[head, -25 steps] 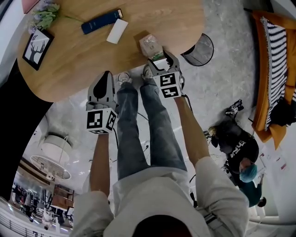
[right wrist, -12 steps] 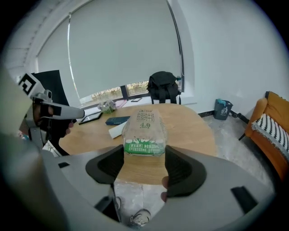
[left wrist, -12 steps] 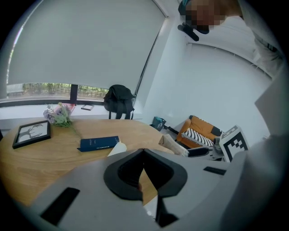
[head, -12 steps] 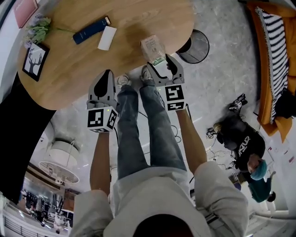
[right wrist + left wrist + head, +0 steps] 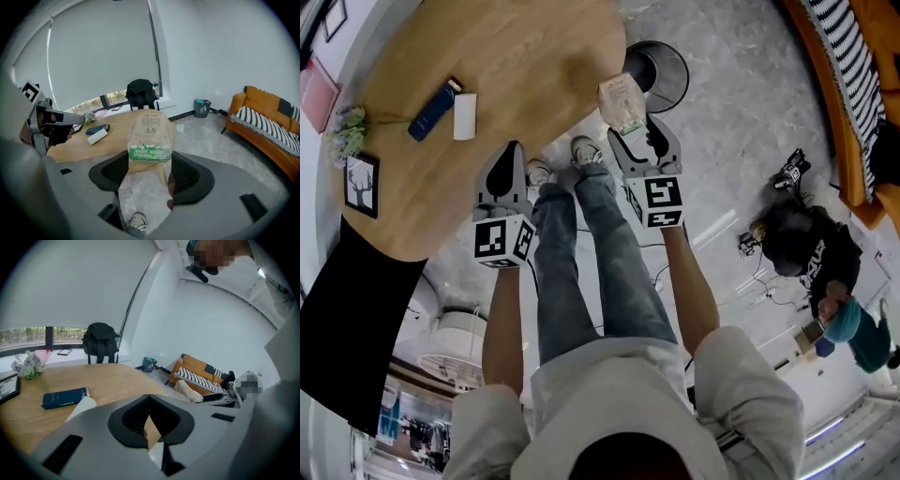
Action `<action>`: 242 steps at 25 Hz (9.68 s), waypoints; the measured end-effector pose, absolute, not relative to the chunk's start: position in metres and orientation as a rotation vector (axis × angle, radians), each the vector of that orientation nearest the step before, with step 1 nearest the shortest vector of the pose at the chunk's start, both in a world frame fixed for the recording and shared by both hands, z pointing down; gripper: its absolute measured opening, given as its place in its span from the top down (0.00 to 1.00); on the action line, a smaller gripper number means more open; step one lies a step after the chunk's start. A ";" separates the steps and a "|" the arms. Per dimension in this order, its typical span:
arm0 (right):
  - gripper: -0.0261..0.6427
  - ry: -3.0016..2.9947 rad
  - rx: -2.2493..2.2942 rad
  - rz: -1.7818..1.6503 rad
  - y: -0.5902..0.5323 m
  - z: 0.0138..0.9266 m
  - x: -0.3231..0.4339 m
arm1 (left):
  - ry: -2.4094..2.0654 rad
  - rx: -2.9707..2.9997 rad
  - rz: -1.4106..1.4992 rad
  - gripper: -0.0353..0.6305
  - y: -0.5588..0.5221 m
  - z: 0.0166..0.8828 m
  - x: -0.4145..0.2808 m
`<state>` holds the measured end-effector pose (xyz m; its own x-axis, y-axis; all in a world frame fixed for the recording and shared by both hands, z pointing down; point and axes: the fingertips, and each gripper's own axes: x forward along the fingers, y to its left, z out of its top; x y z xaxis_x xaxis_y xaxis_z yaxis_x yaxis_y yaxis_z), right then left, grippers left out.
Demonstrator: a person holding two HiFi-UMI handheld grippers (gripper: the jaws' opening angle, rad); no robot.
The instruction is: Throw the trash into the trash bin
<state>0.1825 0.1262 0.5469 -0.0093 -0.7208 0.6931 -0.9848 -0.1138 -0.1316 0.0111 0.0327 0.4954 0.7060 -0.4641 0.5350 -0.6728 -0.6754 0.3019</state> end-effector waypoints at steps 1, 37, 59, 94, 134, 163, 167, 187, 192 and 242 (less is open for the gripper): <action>0.51 -1.735 1.901 0.905 0.132 0.550 0.194 | -0.847 2.439 0.583 0.92 0.034 0.496 0.021; 0.92 -1.632 1.980 0.952 0.127 0.573 0.263 | -0.841 2.465 0.567 0.92 0.029 0.479 0.049; 0.92 -2.071 1.425 0.784 0.001 0.557 0.017 | -1.349 2.193 0.404 0.92 0.005 0.470 -0.172; 0.49 -2.130 0.788 0.811 -0.079 0.637 -0.071 | -1.428 2.089 0.376 0.92 -0.012 0.485 -0.226; 0.92 -2.185 1.489 0.909 0.041 0.525 0.110 | -1.010 2.438 0.457 0.92 -0.002 0.471 -0.025; 0.92 -1.707 2.062 1.030 0.158 0.548 0.311 | -0.478 2.620 0.585 0.92 0.052 0.491 0.167; 0.92 -1.670 2.060 1.022 0.149 0.558 0.330 | -0.497 2.611 0.590 0.92 0.046 0.491 0.168; 0.71 -1.617 2.072 0.996 0.141 0.572 0.345 | -0.580 2.596 0.571 0.92 0.037 0.491 0.152; 0.92 -1.631 2.075 0.930 0.131 0.559 0.340 | -0.628 2.584 0.558 0.92 0.031 0.488 0.137; 0.92 -2.182 0.805 0.414 -0.101 0.583 -0.108 | -1.576 2.038 0.372 0.92 -0.042 0.494 -0.277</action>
